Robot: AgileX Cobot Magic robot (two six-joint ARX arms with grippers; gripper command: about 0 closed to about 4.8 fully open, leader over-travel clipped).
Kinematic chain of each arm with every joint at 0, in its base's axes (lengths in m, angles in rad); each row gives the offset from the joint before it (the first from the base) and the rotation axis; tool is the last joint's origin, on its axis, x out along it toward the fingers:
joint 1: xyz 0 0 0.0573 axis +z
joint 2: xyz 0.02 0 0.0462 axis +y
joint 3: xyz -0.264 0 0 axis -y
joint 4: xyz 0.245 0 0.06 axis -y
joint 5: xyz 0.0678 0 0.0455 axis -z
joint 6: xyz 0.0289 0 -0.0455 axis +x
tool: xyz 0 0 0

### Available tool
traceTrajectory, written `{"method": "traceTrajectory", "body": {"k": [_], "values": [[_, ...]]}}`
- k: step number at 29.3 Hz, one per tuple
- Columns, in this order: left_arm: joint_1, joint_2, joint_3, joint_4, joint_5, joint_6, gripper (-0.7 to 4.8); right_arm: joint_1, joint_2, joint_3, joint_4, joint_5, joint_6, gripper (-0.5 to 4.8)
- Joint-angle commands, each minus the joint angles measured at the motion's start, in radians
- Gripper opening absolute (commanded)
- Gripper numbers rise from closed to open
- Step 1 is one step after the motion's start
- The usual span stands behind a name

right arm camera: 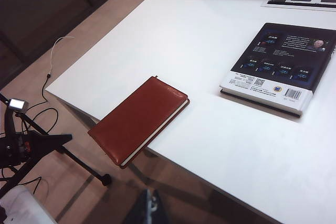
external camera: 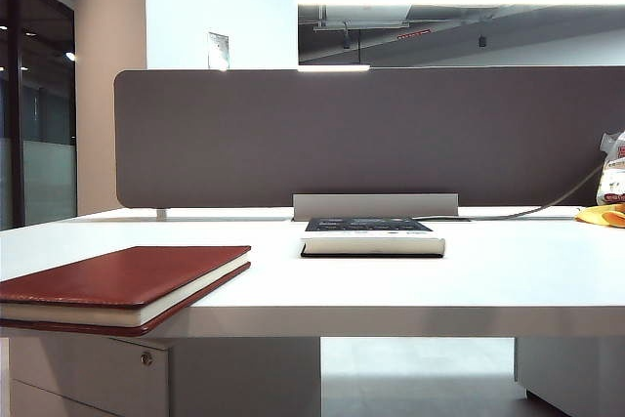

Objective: Pick up the red book and place it on top of the black book.

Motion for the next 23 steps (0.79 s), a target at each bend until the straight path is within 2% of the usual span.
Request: {"method": "traceTrajectory", "body": {"k": [1, 8, 12, 15, 23], "values": [[-0.002, 0.027, 0.008, 0.008, 0.011, -0.001, -0.04, 0.0, -0.002, 0.006, 0.01, 0.001, -0.006, -0.06], [-0.002, 0.144, 0.113, 0.034, 0.037, -0.01, -0.04, 0.0, -0.001, 0.006, 0.01, 0.001, -0.011, -0.06], [-0.002, 0.271, 0.195, 0.038, 0.039, -0.009, -0.05, 0.0, 0.0, 0.006, 0.01, 0.001, -0.021, -0.06], [-0.002, 0.39, 0.238, 0.053, 0.075, 0.001, -0.05, 0.0, -0.001, 0.005, 0.01, 0.001, -0.021, -0.06], [-0.002, 0.571, 0.249, 0.079, 0.147, 0.0, -0.01, 0.0, -0.002, 0.006, 0.0, 0.001, -0.025, -0.06]]}}
